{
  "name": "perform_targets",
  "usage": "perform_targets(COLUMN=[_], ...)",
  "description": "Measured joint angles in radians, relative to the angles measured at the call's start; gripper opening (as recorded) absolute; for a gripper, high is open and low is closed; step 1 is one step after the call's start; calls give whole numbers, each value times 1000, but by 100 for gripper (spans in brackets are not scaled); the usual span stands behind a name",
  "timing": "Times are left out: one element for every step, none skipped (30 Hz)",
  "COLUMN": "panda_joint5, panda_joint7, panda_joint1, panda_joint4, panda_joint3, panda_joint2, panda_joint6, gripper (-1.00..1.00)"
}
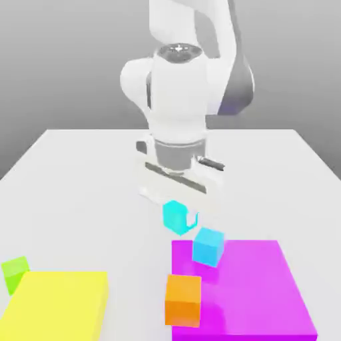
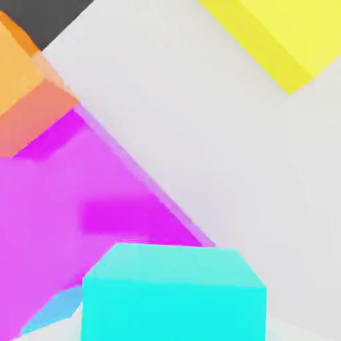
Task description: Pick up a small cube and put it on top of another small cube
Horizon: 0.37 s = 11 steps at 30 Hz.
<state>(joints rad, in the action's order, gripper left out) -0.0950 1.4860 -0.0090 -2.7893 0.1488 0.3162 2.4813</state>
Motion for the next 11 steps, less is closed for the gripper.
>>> perform_targets(panda_joint5=[0, 1, 5, 10, 15, 20, 25, 27, 27, 27, 27], panda_joint7=[-12, -18, -19, -17, -14, -10, -7, -4, -4, -4, -4], panda_joint1=[18, 28, 31, 31, 29, 28, 26, 26, 26, 26, 26], panda_joint4=[12, 17, 16, 11, 5, -1, -9, -13, -13, -13, -13], panda_joint3=[12, 21, 28, 32, 37, 40, 43, 45, 45, 45, 45], panda_joint2=[18, 18, 1, -25, -55, -87, -120, -141, -141, -141, -141], panda_joint6=[-31, -38, -21, 9, 44, 84, 124, 149, 149, 149, 149], gripper=[-100, -100, -100, -100, -100, -100, -100, 100, 100, 100, 100])
